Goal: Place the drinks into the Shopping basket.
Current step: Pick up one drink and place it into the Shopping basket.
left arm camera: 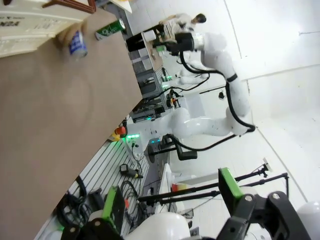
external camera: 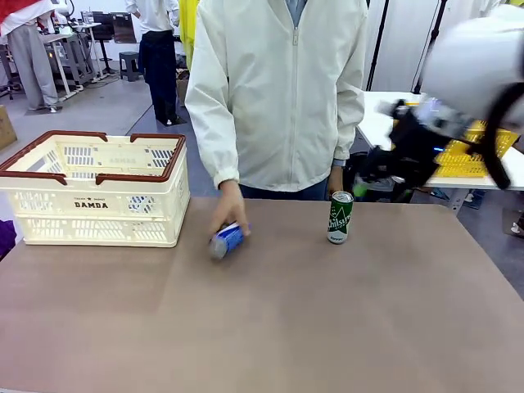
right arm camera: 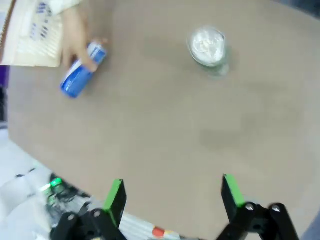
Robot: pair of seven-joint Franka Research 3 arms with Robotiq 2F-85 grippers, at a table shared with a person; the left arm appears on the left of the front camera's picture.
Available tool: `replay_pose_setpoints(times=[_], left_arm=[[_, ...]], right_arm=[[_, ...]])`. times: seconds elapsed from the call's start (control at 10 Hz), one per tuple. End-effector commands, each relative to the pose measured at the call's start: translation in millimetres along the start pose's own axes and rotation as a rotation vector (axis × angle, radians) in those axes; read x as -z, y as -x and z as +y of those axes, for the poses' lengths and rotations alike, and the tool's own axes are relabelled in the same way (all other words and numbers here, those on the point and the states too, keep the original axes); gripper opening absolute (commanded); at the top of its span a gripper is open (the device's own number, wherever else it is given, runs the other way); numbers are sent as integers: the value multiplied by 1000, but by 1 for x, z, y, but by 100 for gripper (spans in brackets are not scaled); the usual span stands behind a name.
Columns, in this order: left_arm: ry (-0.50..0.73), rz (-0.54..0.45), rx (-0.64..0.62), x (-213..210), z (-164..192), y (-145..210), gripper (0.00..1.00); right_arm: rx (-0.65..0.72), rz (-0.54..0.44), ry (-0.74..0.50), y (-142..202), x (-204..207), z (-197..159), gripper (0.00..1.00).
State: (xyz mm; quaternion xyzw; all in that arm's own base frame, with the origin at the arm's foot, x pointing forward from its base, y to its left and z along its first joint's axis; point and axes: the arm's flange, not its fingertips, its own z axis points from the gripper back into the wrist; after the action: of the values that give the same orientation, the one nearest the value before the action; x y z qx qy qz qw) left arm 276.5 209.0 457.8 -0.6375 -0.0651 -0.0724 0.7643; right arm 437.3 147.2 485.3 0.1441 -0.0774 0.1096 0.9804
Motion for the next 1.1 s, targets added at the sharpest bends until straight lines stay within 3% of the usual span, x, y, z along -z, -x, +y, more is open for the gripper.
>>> replay_pose_setpoints(times=[0.0, 0.2, 0.4, 0.6, 0.7, 0.9, 1.0], left_arm=[[24, -7, 5, -1, -3, 0, 100], [24, -7, 5, -1, -3, 0, 100], [24, -7, 5, -1, -3, 0, 100], [24, -7, 5, -1, -3, 0, 100], [24, -7, 5, -1, -3, 0, 100], [24, -7, 5, -1, -3, 0, 100], [24, -7, 5, -1, -3, 0, 100]], right_arm=[[-49, 79, 73, -52, 12, 10, 100], [120, -18, 108, -29, -22, -41, 100], [68, 3, -22, 40, -52, -67, 100], [218, -55, -80, 113, -76, -111, 100], [302, -104, -79, 124, -76, -123, 100], [229, -168, -19, 85, -61, -104, 100], [117, -129, 17, 41, -42, -79, 100]])
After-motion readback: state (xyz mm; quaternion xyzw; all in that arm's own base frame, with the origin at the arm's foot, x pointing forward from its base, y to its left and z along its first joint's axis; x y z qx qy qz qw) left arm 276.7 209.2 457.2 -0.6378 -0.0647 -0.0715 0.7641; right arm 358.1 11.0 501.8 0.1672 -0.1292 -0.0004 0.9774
